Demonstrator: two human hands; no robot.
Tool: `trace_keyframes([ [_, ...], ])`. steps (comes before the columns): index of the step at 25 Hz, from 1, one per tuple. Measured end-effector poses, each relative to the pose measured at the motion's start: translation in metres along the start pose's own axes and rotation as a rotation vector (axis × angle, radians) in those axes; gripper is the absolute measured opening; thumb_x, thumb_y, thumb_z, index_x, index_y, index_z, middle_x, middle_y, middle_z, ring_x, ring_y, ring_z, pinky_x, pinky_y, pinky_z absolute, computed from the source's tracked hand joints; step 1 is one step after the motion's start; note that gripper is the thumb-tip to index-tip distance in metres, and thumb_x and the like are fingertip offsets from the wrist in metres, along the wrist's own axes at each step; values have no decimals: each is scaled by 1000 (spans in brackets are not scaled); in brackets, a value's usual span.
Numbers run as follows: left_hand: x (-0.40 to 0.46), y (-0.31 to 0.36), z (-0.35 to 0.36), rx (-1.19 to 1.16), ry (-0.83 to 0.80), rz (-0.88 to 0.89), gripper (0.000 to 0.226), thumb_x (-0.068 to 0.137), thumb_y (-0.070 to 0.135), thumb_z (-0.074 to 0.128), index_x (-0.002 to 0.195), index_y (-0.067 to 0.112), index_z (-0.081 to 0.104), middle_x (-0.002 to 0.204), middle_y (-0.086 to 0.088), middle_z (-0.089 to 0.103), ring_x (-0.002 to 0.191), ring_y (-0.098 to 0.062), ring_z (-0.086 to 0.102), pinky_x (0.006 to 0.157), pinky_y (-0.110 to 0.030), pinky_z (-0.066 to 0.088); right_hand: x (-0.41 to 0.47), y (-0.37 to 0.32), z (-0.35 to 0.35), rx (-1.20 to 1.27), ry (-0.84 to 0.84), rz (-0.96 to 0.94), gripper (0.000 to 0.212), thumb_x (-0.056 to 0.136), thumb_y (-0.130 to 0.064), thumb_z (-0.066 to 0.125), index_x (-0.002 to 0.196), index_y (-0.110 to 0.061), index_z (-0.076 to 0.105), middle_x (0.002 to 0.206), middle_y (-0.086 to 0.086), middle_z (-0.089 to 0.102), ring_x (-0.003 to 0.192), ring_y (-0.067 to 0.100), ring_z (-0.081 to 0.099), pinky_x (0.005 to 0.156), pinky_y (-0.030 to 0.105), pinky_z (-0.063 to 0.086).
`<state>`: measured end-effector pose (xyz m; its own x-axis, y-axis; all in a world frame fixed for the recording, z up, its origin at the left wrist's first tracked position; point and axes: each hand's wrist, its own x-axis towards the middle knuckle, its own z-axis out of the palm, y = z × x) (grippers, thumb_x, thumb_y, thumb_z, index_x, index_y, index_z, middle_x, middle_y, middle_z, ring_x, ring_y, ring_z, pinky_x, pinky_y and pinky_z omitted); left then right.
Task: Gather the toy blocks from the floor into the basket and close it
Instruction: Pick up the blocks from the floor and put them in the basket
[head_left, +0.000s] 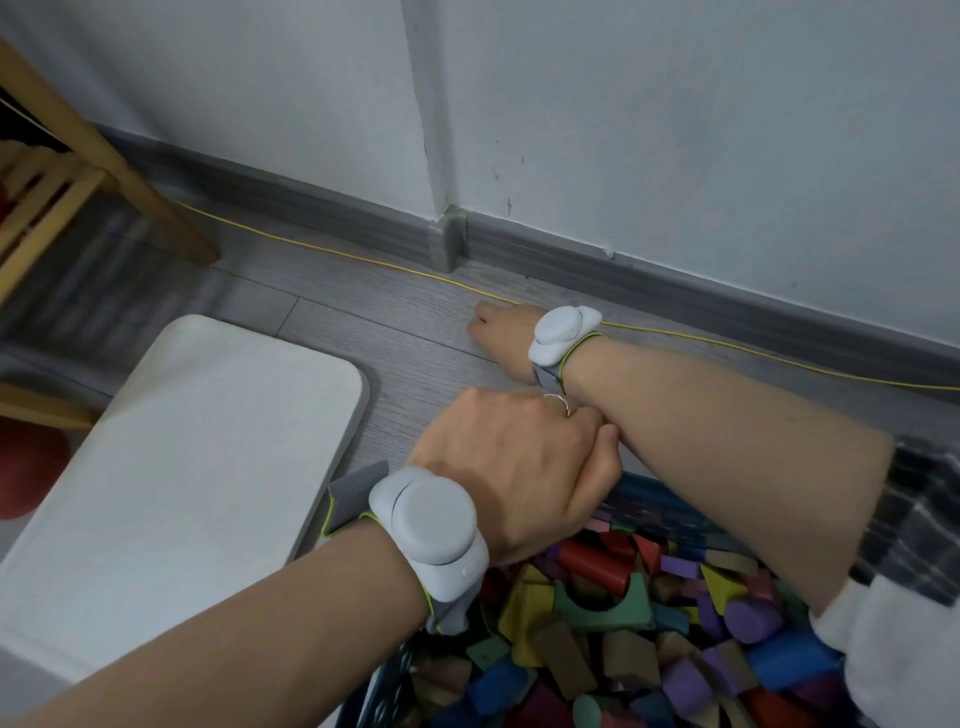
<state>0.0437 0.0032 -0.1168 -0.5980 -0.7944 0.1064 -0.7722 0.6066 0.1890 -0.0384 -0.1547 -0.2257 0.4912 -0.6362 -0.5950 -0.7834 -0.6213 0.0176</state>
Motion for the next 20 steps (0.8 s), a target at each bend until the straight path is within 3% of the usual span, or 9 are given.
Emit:
trace_keyframes([
  [4,0,0,1,4,-10,1,37,97,39,24,69,24,43,64,3,56,60,-24,56,49,-32,37,-6,13,18,112,35,36,35,79,-3,65,113,0,59,128,15,48,103,34,61,67,33,43],
  [6,0,0,0,21,-19,-16,39,96,41,21,69,23,44,67,2,58,62,-24,58,51,-31,35,-20,25,23,246,114,120,23,80,-10,62,103,-5,66,115,13,61,101,33,65,72,30,51],
  [7,1,0,-1,38,-28,-31,41,96,41,19,69,23,44,69,2,60,64,-25,59,52,-31,36,-31,32,24,387,169,182,18,80,-14,61,97,-10,66,107,10,65,93,31,69,73,31,55],
  [10,2,4,-4,92,-51,-46,45,95,43,16,73,22,48,76,1,64,70,-25,62,58,-33,39,-85,36,7,992,290,227,11,77,-9,65,89,-9,66,84,5,65,59,22,69,54,29,58],
  [13,3,5,-5,96,-91,-87,42,96,45,18,70,22,43,79,-1,65,74,-28,62,63,-34,39,-163,19,-34,1300,461,44,9,80,-3,68,88,-6,64,82,5,60,62,21,62,54,31,57],
  [15,7,8,-7,99,-113,-125,44,95,46,18,69,21,44,81,-3,66,77,-30,62,66,-35,43,-226,6,-52,1343,531,-108,8,84,-7,69,90,-8,64,84,-3,62,57,18,62,53,31,54],
  [18,14,11,-12,160,-197,-144,43,93,46,23,78,19,53,92,-5,68,85,-31,64,69,-35,45,-291,-13,-60,1082,267,-253,21,89,-31,67,105,-18,64,97,-14,68,52,11,65,54,32,57],
  [20,19,17,-14,138,-263,-162,36,95,41,32,72,21,48,90,-6,67,84,-31,63,66,-32,42,-308,-16,-44,909,190,-205,27,90,-47,60,109,-28,63,109,-15,65,54,12,68,51,29,57],
])
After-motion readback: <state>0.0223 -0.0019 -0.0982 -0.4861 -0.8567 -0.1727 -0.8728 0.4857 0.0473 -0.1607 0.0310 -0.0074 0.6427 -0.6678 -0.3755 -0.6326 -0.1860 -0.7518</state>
